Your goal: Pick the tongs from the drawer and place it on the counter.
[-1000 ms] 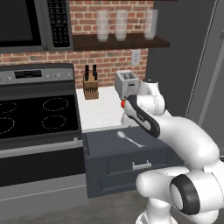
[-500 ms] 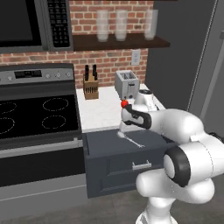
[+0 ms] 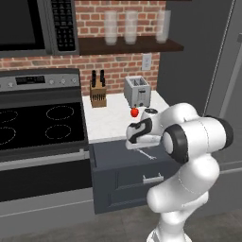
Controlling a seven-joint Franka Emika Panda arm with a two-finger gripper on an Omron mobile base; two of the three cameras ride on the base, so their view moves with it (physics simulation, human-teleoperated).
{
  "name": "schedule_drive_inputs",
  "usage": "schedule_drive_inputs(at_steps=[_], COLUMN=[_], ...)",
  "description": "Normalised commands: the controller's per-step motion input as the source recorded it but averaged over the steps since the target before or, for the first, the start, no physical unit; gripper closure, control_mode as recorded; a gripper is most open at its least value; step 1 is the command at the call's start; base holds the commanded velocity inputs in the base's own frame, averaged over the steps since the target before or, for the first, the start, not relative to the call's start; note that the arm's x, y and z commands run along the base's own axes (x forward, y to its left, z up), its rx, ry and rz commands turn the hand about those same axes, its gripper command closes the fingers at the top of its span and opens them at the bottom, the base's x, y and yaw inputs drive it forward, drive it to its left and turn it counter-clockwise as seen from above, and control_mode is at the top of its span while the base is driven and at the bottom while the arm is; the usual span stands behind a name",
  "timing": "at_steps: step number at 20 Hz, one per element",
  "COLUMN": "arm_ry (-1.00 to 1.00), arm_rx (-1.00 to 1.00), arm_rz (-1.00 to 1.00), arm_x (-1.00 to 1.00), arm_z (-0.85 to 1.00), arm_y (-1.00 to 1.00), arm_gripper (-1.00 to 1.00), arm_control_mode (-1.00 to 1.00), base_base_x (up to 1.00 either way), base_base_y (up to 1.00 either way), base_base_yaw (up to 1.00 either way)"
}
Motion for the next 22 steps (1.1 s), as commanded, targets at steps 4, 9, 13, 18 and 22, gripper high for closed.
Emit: schedule_drive_inputs(at_steps=[4,9,13,18,22], arm_ry=[0.05,0.01,0.01,0.01,0.01], arm_rx=[0.00,0.00,0.00,0.00,0.00], arm_rz=[0.00,0.00,0.00,0.00,0.00], arm_x=[0.10,0.04,0.01,0.00,0.00], arm_z=[-0.53,-0.43,-0.29,-0.19,-0.10], arm_y=[0.00,0.00,0.00,0.00,0.00], arm_gripper=[-1.00,-1.00,-1.00,-1.00,-1.00], arm_control_mode=[-1.00,-1.00,-1.00,-1.00,-1.00], base_base_x=[0.00,0.00,0.00,0.00,0.00], base_base_y=[0.00,0.00,0.00,0.00,0.00], base_base_yaw=[0.00,0.00,0.00,0.00,0.00])
